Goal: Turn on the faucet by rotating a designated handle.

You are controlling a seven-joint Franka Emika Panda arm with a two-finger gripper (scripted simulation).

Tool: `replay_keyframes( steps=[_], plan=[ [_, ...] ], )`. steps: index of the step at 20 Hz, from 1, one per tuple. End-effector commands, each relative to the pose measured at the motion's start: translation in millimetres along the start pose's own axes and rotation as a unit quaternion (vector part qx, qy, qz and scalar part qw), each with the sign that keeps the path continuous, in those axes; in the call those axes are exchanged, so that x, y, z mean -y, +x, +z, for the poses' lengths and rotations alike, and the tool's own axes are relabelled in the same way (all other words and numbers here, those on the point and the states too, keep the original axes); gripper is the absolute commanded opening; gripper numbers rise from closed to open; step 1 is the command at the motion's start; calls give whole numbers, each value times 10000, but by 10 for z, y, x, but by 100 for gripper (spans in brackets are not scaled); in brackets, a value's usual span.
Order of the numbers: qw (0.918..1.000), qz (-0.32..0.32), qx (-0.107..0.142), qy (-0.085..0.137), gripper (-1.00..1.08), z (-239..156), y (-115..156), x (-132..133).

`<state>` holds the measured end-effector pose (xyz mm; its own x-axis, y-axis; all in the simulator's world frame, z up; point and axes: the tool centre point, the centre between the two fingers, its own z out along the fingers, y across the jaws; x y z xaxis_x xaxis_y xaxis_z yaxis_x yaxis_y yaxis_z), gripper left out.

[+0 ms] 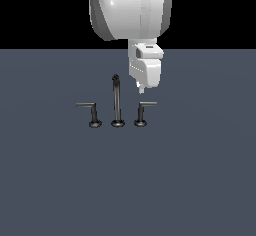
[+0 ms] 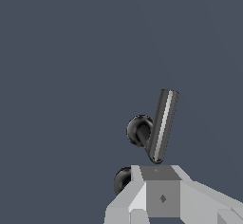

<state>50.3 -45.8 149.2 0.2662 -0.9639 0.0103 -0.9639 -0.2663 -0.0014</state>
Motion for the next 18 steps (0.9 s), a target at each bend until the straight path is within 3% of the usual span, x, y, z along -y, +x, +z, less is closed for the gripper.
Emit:
replay_keyframes(
  steps=[1, 10, 18],
  plan=[
    [9997, 263, 5, -3, -100, 144, 117, 68],
    [9964, 852, 37, -13, -100, 466, 392, 195],
    [9954, 960, 48, -13, -100, 520, 445, 216]
  ],
)
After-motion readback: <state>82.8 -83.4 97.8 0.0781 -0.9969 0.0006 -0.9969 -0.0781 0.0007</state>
